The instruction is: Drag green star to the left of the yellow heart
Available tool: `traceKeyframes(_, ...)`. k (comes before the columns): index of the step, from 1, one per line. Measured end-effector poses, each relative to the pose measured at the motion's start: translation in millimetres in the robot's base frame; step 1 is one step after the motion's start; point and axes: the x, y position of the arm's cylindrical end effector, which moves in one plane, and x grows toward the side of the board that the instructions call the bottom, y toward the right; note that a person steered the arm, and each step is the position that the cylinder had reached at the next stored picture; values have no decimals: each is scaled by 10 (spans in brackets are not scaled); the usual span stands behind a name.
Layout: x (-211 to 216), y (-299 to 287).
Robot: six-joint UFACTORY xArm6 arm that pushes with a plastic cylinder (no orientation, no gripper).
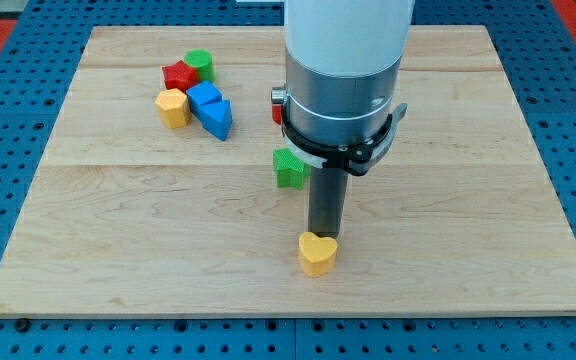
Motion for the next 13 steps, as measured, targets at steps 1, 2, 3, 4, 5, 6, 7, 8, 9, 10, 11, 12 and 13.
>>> traceKeyframes(1, -654, 324)
traceKeyframes(2, -1154, 398)
traceKeyframes(3, -975, 89)
traceKeyframes(4, -803, -324)
traceKeyframes(5, -1123, -344)
traceKeyframes(6, -1122, -472)
traceKeyframes(7, -787, -363)
traceKeyframes(8, -653, -433)
traceKeyframes(9, -1022, -439)
traceKeyframes(10, -886, -658)
traceKeyframes(11, -616, -801)
traceKeyframes(12, -486, -939)
traceKeyframes(13, -345, -985)
